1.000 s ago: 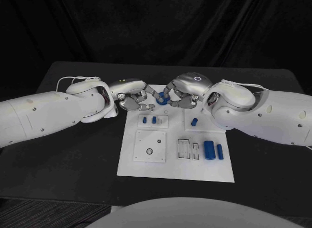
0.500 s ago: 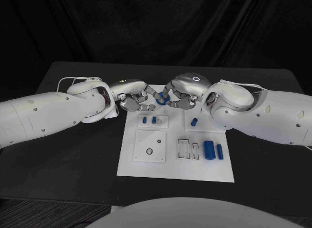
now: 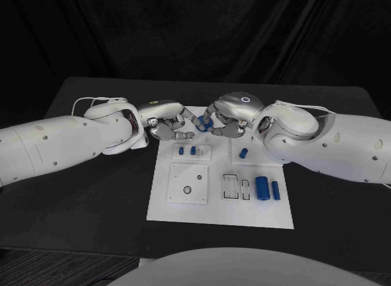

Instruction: Assemble the parts on the task board

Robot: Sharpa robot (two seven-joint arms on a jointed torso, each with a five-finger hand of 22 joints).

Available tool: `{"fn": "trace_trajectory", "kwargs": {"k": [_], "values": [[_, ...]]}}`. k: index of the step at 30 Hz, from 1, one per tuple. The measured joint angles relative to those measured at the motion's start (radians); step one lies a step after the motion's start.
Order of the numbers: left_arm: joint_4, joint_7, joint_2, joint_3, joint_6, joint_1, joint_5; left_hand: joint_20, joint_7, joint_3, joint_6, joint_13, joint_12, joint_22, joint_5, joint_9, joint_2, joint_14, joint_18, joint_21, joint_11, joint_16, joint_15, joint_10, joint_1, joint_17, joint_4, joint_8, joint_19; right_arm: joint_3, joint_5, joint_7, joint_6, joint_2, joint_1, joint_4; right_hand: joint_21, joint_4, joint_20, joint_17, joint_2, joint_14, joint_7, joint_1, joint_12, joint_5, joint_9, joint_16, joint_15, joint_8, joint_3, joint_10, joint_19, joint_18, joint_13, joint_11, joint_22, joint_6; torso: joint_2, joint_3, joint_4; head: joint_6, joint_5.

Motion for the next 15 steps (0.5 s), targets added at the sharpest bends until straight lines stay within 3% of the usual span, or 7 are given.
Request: {"fn": "trace_trajectory", "kwargs": {"k": [15], "values": [[-0.006,-0.010,0.001,-0.001,0.017,-0.007,-0.001,0.000,0.007,0.005,-0.007,0.000,0.000,0.000,0.000,0.001,0.000,0.000,0.000,-0.004,0.000,0.000,0.000,0.000,0.000,0.000,-0.005,-0.002,0.000,0.000,0.000,0.004,0.001,-0.009,0.000,0.023,0.000,0.000,0.000,-0.003,0.000,0.000,0.002,0.000,0.000,0.000,0.000,0.000,0.000,0.000,0.000,0.000,0.000,0.000,-0.001,0.000,0.000,-0.002,0.000,0.0000,-0.0006,0.000,0.000]]}}
